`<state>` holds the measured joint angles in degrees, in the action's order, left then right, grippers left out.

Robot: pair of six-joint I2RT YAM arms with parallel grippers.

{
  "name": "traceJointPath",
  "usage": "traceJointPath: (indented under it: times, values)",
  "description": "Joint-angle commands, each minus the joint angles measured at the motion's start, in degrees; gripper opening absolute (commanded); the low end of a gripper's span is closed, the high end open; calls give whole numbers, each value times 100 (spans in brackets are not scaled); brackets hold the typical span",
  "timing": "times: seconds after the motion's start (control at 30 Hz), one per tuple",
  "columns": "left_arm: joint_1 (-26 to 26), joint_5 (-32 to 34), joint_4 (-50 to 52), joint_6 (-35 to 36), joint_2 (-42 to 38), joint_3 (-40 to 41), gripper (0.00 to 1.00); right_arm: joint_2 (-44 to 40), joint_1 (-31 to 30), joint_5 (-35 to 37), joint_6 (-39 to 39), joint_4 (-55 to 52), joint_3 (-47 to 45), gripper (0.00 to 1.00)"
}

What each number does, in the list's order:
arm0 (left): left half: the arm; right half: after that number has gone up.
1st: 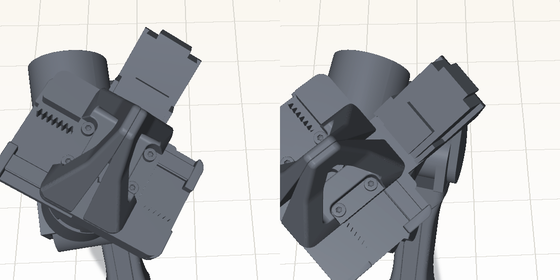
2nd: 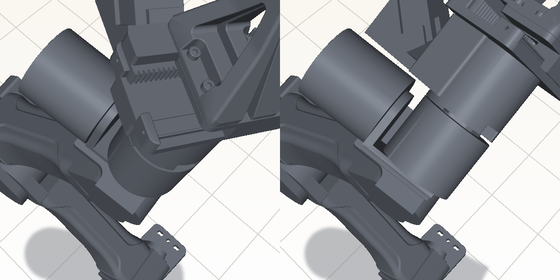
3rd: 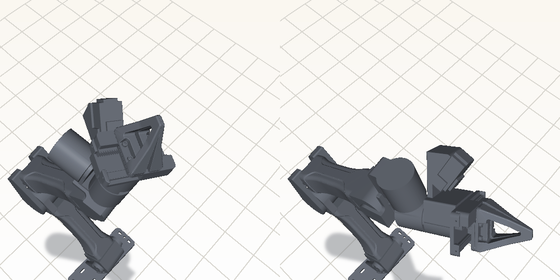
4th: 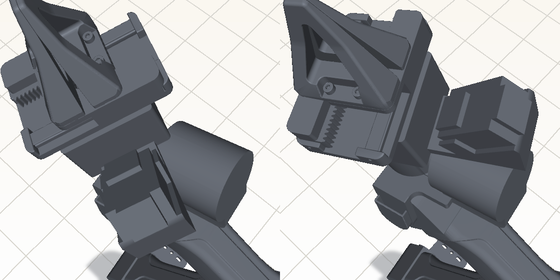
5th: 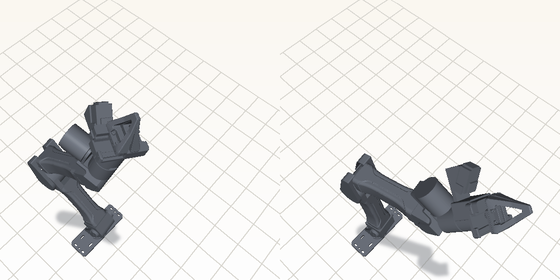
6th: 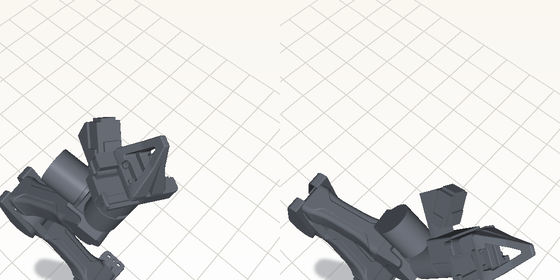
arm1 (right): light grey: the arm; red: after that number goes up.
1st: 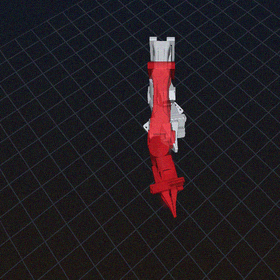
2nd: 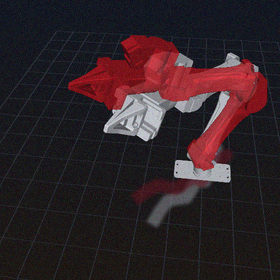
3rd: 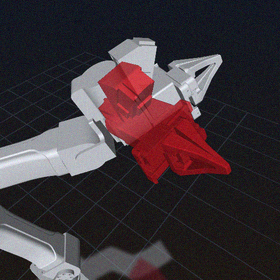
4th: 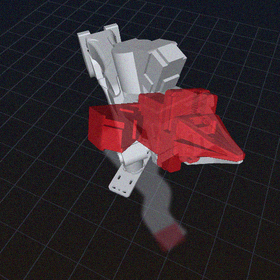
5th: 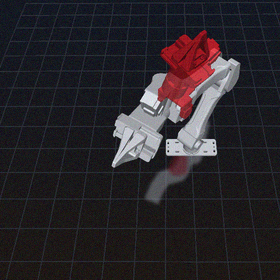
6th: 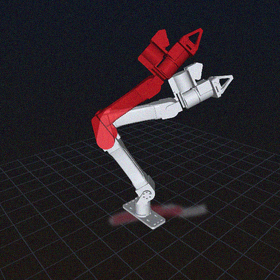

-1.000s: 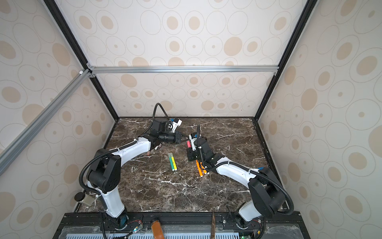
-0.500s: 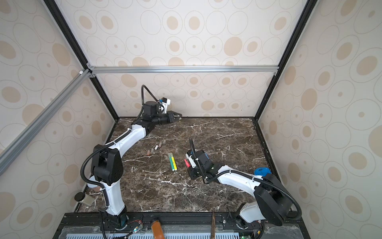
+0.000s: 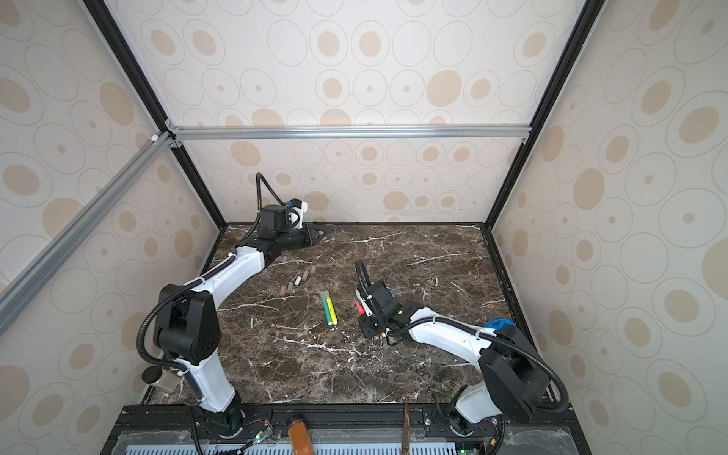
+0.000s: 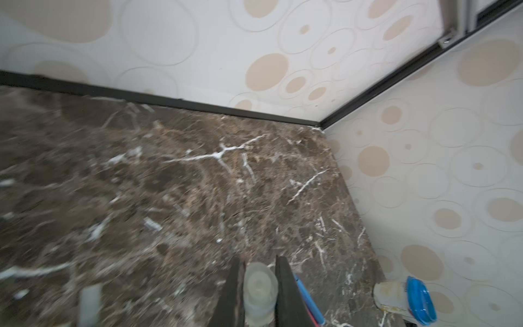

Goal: Remove pen caps from pens
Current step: Place the pen at the center of the table.

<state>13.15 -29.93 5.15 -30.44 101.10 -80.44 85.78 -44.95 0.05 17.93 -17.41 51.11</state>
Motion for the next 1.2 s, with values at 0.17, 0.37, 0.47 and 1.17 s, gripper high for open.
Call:
traceJointPath:
  times: [0.17,0.37,0.47,1.17]
  values:
    - [-474,1646,1761,1285,-1207,620,0,933,-5,506,618,-765,748,0]
    - [-768,1597,1593,1290,-1674,1445,0,1272,-5,780,814,-1005,843,4]
    - [-803,1482,1354,1197,-1892,1983,0,1322,-4,925,869,-1005,736,7]
    - [-901,1721,1818,1332,-2341,2463,1,1756,4,1279,556,-997,814,26]
